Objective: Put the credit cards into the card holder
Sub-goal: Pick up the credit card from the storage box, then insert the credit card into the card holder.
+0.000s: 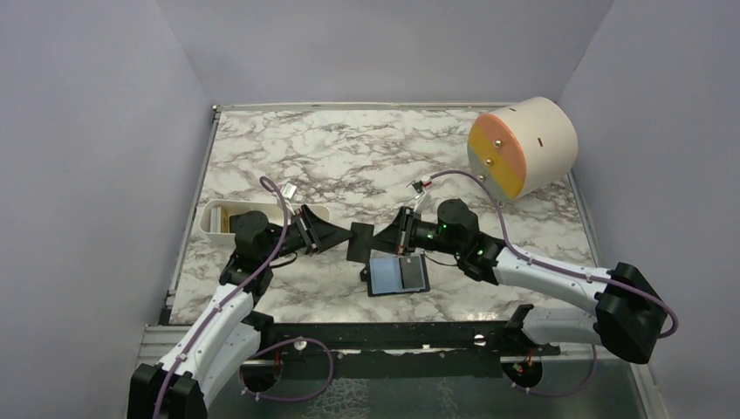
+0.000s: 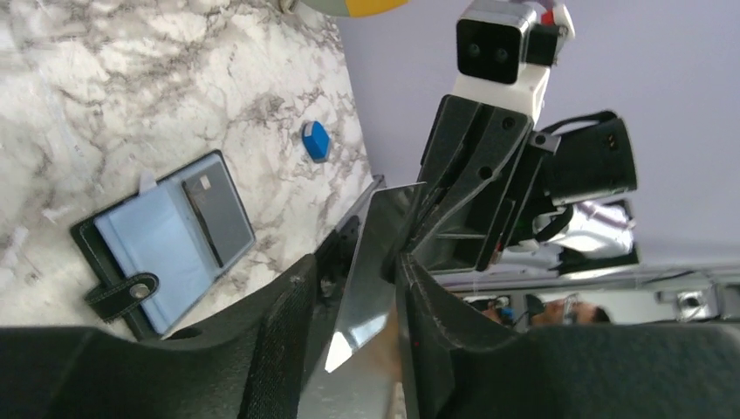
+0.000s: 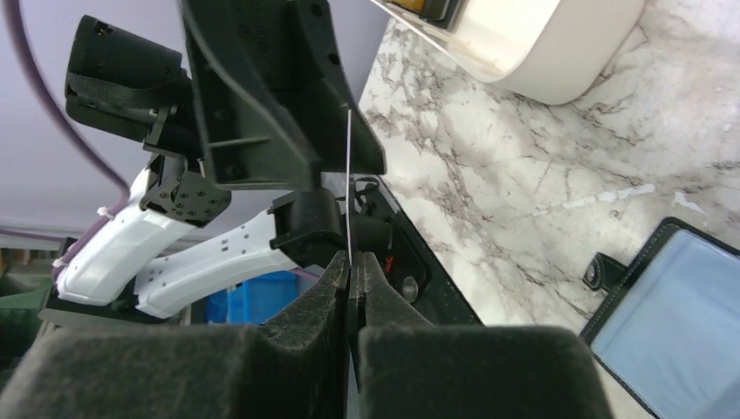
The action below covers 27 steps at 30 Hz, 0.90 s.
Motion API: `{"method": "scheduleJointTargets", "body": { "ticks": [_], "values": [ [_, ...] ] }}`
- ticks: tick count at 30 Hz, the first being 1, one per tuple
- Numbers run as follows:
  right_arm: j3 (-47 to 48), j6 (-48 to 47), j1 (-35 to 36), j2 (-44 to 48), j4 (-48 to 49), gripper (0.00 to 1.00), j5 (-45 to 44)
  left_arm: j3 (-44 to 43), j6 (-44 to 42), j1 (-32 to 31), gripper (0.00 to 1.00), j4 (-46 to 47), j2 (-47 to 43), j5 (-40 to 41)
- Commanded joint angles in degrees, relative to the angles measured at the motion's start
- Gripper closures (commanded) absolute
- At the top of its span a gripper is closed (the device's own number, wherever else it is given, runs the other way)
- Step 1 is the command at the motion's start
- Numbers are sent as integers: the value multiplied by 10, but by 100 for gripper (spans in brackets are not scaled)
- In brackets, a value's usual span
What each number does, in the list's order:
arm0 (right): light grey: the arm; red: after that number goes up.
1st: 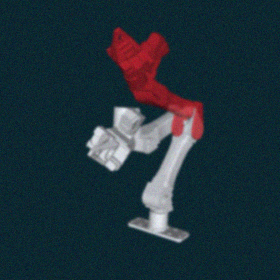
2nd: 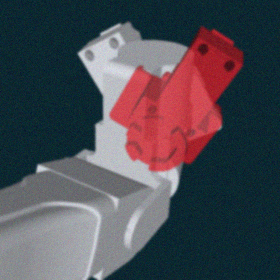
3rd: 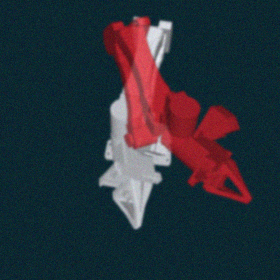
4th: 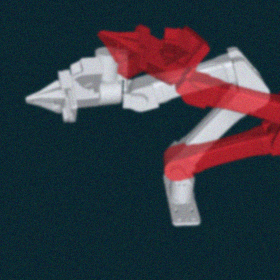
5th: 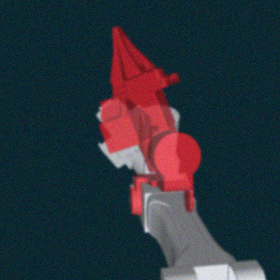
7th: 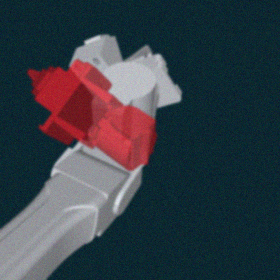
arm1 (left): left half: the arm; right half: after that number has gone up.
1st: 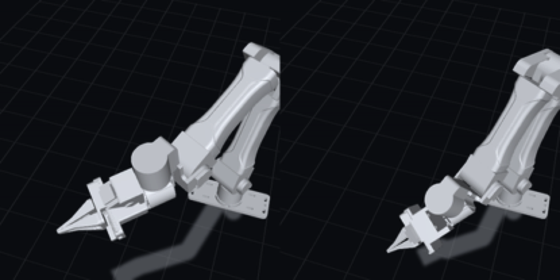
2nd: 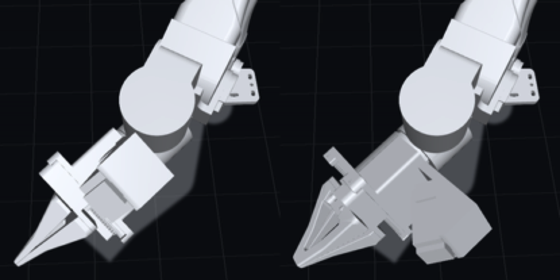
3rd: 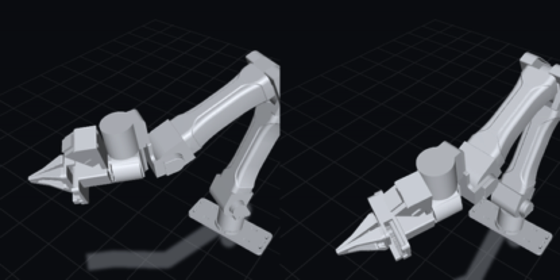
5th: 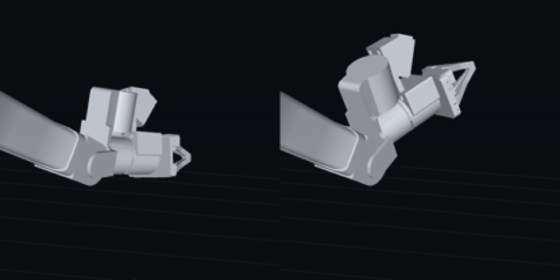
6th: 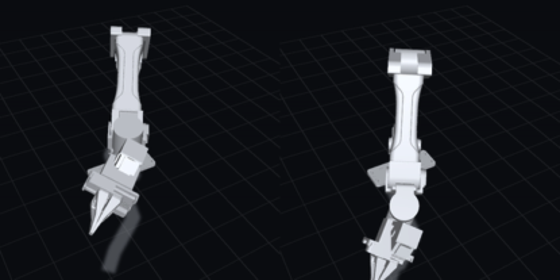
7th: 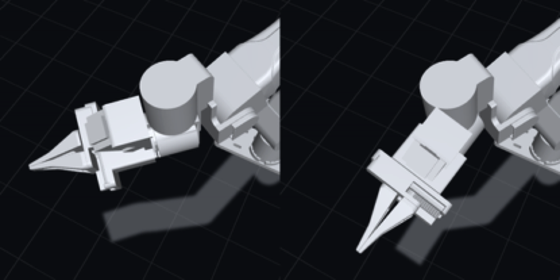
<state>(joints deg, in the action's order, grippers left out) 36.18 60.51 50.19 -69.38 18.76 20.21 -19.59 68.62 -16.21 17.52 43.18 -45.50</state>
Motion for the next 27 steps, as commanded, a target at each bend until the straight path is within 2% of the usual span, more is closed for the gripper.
{"method": "scheduleJointTargets", "body": {
  "ticks": [1,4,12,13,14,23,27],
  "values": [
    [7,-55,3,23,-56,99,-34,22,9,-2,51,16,-25,47],
    [4,-97,3,41,-96,99,-48,32,-18,-2,39,10,-22,50],
    [31,-201,3,93,-252,99,-130,27,-135,-4,23,-83,0,75],
    [37,-213,3,95,-266,99,-137,27,-142,-6,16,-86,1,78],
    [41,-224,3,96,-276,99,-143,26,-150,-9,3,-89,4,81],
    [78,-302,3,72,-391,99,-197,-15,-225,-73,1,-142,49,144],
    [92,-334,-2,47,-415,99,-178,-42,-245,-114,6,-162,75,186]
  ]
}}
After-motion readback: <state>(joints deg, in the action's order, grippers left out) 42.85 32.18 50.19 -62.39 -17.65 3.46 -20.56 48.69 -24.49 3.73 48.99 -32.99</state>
